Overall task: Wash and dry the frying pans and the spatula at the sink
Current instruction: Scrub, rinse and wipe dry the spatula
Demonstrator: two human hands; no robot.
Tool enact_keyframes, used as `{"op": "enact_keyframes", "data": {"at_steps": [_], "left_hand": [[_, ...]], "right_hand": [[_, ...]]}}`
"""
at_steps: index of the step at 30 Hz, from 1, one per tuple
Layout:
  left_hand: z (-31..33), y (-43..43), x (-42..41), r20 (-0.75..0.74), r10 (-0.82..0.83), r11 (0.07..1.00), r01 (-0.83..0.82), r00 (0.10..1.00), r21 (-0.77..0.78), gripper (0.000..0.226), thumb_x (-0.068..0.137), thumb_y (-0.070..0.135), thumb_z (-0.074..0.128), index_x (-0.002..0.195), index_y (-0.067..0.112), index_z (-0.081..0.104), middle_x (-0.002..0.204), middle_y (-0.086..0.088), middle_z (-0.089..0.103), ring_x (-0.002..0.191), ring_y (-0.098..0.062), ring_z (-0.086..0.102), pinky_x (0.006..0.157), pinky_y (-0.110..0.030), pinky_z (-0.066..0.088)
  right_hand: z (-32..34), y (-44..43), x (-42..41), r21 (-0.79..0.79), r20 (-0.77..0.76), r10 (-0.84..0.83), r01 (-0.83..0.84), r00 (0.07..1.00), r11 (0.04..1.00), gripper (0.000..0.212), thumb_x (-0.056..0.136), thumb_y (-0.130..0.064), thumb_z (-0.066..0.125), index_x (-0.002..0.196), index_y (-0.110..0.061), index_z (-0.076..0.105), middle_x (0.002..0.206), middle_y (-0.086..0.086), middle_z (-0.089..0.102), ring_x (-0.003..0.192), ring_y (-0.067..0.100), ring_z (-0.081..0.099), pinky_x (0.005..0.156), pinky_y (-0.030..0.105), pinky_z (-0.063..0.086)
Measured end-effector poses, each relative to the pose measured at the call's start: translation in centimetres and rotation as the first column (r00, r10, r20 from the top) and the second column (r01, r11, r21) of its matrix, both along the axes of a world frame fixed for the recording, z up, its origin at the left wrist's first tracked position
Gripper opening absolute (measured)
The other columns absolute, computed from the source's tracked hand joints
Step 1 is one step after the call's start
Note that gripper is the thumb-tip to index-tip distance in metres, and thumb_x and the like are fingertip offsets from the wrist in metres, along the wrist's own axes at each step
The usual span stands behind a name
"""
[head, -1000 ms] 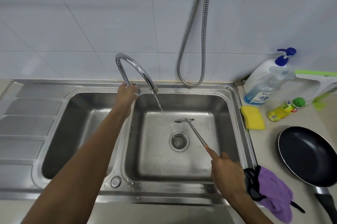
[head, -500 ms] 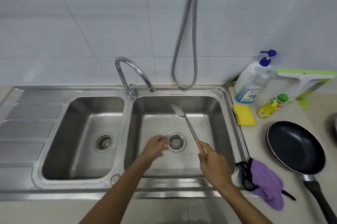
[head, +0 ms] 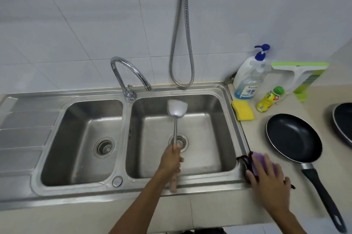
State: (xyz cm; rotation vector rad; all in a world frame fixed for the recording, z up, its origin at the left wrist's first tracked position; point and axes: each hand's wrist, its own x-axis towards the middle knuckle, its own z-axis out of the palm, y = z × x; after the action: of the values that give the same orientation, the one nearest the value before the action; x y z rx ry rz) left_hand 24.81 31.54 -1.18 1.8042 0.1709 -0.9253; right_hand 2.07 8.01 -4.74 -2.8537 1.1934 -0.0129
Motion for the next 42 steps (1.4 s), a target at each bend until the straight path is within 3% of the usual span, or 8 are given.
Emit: {"op": "enact_keyframes", "data": {"at_steps": [6,12,20,24,30,34,39,42], "left_hand": [[-0.3,2.5,0.1,0.053,-0.202,0.966,0.19,0.978,0.178,0.022,0.102,0.029,0.044,0.094,0.013,0.057,0.071,-0.004,0.064,0.053,-0.015,0.053,0.047,-0.025,0.041],[5.0,1.8,-3.8,0.275,-0.399,0.912,0.346,0.875,0.221,0.035,0.105,0.041,0.04,0.084,0.017,0.054,0.074,0.002,0.061,0.06,-0.014,0.054,0.055,-0.028,0.045],[10.3,2.4,-7.6,0.472,-0.429,0.903,0.344,0.77,0.259,0.03,0.107,0.04,0.037,0.085,0.023,0.05,0.07,0.008,0.053,0.059,-0.004,0.049,0.06,-0.028,0.037],[10.9,3.1,-7.2,0.485,-0.392,0.917,0.295,0.781,0.267,0.032,0.107,0.039,0.038,0.087,0.018,0.052,0.072,0.005,0.056,0.062,-0.008,0.051,0.058,-0.026,0.038],[10.4,2.8,-7.5,0.481,-0.329,0.937,0.216,0.812,0.276,0.017,0.105,0.034,0.044,0.091,0.023,0.046,0.072,0.004,0.056,0.06,-0.01,0.052,0.055,-0.027,0.038],[10.2,3.0,-5.9,0.343,-0.255,0.966,0.22,0.904,0.139,0.016,0.105,0.02,0.046,0.11,0.028,0.033,0.08,-0.002,0.062,0.057,-0.008,0.058,0.046,-0.02,0.044],[8.0,3.2,-6.1,0.564,-0.47,0.841,0.151,0.679,0.519,0.024,0.105,0.047,0.038,0.117,0.026,0.038,0.08,-0.005,0.069,0.071,-0.027,0.067,0.06,-0.035,0.048],[7.6,2.7,-7.3,0.598,-0.514,0.822,0.153,0.614,0.549,0.032,0.104,0.054,0.031,0.113,0.025,0.041,0.078,-0.004,0.067,0.075,-0.026,0.067,0.059,-0.031,0.04]], "right_hand": [[0.0,-0.5,0.3,0.135,0.202,0.047,-0.076,0.978,0.988,0.047,0.102,-0.05,0.038,0.135,-0.026,0.061,0.122,0.002,0.066,0.082,0.034,0.054,0.074,0.042,0.051],[6.5,4.3,12.9,0.064,0.523,0.259,-0.34,0.812,0.938,0.041,0.101,-0.033,0.057,0.142,-0.032,0.054,0.135,-0.012,0.055,0.101,0.017,0.05,0.086,0.029,0.046],[7.5,1.7,23.7,0.032,0.364,0.33,-0.366,0.871,0.93,0.044,0.106,-0.044,0.039,0.148,-0.035,0.046,0.157,-0.005,0.042,0.147,0.029,0.033,0.118,0.054,0.027],[6.7,2.8,23.0,-0.076,0.411,0.673,-0.713,0.615,0.697,0.046,0.101,-0.014,0.055,0.146,-0.017,0.051,0.156,0.001,0.043,0.149,0.024,0.027,0.126,0.034,0.011],[9.7,-0.3,26.5,0.432,0.599,0.107,-0.432,0.794,0.791,0.025,0.102,-0.018,0.053,0.121,-0.017,0.069,0.111,0.003,0.07,0.101,0.02,0.064,0.093,0.034,0.051],[13.4,-1.3,26.9,0.529,0.726,-0.286,-0.242,0.626,0.813,0.021,0.102,-0.019,0.052,0.083,-0.023,0.06,0.08,-0.005,0.057,0.075,0.015,0.052,0.07,0.028,0.044],[16.6,2.7,25.3,0.24,0.751,0.2,-0.543,0.629,0.804,0.031,0.104,-0.023,0.053,0.134,-0.022,0.063,0.108,-0.011,0.063,0.092,0.001,0.061,0.082,0.004,0.041],[13.0,3.4,26.2,0.1,0.493,0.517,-0.635,0.7,0.766,0.035,0.101,-0.047,0.041,0.125,-0.033,0.063,0.117,-0.008,0.069,0.107,0.011,0.062,0.097,0.032,0.049]]}}
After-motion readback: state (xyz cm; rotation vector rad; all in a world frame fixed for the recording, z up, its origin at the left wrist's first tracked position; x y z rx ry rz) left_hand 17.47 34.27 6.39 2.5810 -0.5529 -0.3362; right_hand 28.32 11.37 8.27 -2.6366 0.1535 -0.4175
